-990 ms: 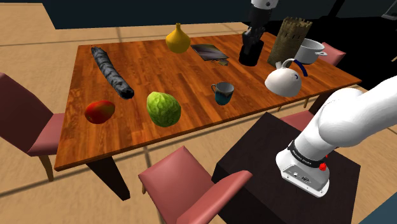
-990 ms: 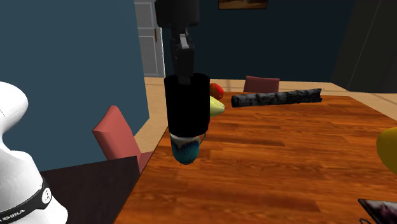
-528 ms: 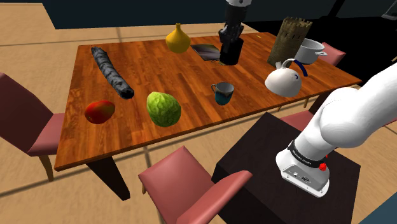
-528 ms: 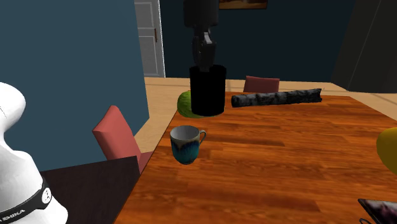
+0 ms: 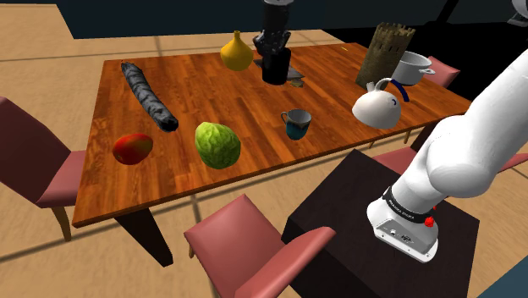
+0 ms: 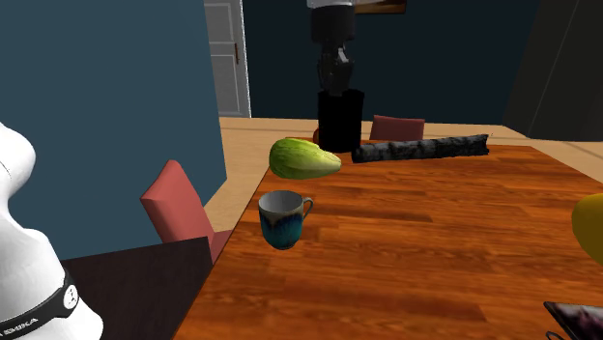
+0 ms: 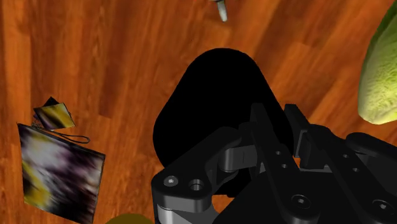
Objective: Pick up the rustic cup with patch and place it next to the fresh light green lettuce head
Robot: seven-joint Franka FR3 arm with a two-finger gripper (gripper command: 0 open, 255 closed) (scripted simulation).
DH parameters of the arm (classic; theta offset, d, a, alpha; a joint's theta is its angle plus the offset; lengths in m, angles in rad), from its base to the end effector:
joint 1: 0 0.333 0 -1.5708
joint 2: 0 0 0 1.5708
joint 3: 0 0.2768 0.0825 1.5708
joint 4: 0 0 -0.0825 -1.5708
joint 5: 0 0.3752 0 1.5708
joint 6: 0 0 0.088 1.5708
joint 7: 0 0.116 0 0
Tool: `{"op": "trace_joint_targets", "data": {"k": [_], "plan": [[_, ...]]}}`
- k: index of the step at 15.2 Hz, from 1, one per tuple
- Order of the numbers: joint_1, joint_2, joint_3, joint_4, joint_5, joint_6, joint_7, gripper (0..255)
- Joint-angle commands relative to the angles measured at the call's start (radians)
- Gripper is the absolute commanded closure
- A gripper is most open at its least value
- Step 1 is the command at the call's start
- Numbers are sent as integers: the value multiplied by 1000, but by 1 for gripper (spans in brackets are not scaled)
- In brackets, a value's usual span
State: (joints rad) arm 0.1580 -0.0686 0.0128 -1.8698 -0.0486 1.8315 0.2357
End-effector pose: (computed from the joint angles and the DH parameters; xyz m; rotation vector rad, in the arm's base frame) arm 0.5318 0.0875 0.4963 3.0990 -0.0823 0.0610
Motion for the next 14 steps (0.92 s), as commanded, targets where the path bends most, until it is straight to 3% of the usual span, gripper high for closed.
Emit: {"op": "trace_joint_targets", "data": {"k": [1,9,14], "plan": [[15,64,17,75,-1,-12,32,255],[81,368,62,479,-25,-118,138,255],[80,362,61,403,-25,-48,141,255]]}}
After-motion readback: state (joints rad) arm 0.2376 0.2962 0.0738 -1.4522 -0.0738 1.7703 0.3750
